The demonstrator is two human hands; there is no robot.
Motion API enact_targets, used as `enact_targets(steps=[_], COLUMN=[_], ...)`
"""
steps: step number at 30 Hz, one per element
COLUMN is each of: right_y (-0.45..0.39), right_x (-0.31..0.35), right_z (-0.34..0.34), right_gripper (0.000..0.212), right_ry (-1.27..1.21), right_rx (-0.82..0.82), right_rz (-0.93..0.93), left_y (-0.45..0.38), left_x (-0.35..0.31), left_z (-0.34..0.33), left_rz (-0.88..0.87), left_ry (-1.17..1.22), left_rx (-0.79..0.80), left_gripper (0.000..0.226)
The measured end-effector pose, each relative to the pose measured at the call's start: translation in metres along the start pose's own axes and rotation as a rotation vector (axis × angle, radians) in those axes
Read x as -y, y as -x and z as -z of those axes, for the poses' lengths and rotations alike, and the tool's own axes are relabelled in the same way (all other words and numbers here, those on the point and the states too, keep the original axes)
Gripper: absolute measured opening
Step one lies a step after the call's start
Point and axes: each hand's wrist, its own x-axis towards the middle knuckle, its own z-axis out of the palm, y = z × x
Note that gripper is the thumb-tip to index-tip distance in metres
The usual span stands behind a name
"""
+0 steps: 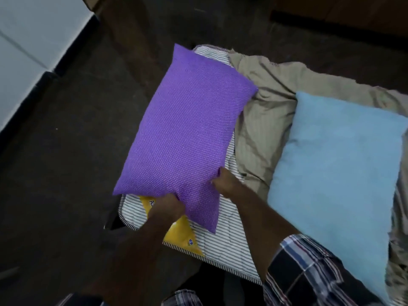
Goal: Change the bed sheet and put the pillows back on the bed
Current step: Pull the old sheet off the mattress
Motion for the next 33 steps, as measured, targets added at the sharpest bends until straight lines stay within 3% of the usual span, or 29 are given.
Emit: enact_targets(steps=[2,7,11,15,16,18,20,21,24,26,28,30,33], right_y=[0.003,0.022,0.059,0.09,0.094,0.093,0.088,0.085,0.075,0.07,0.066,0.066,0.059], right_x=[-0.017,-0.085,-0.173,-0.276,-0.298,-0.33,-0.336,-0.332,-0.31,-0.285,-0.256,-0.22,-0.156], right_z=[0.017,0.103,0.185,0.242,0.247,0.246,0.24,0.237,0.237,0.239,0.236,0.226,0.203], right_gripper=[0.043,0.058,0.062,0.101,0.104,0.09,0.081,0.081,0.065,0.059,0.07,0.076,0.064], right_ry=[0.001,-0.085,-0.138,-0.352,-0.452,-0.625,-0.757,-0.822,-0.926,-0.967,-0.987,-1.02,-1.03], right_rx=[-0.095,-0.538,-0.896,-0.897,-0.866,-0.788,-0.741,-0.721,-0.78,-0.845,-0.877,-0.889,-0.852], right_rz=[0.006,-0.037,-0.107,-0.356,-0.363,-0.324,-0.236,-0.179,-0.082,-0.037,0.032,0.088,0.212], left_y=[0.004,0.03,0.046,0.059,0.06,0.062,0.057,0.057,0.064,0.075,0.089,0.098,0.101], left_x=[-0.023,-0.126,-0.208,-0.249,-0.253,-0.26,-0.264,-0.267,-0.282,-0.295,-0.306,-0.307,-0.286], left_z=[0.005,-0.03,-0.091,-0.152,-0.166,-0.185,-0.192,-0.191,-0.174,-0.153,-0.121,-0.083,-0.019], left_rz=[-0.054,-0.35,-0.451,-0.435,-0.421,-0.363,-0.268,-0.249,-0.282,-0.34,-0.387,-0.461,-0.535], left_ry=[-0.049,-0.026,0.002,0.199,0.264,0.47,0.668,0.703,0.616,0.553,0.572,0.568,0.495], left_rx=[0.005,0.057,0.255,0.444,0.455,0.451,0.382,0.352,0.31,0.114,-0.069,-0.19,-0.357], left_gripper=[0.034,0.03,0.024,0.051,0.054,0.076,0.095,0.091,0.049,0.038,0.036,0.039,0.05])
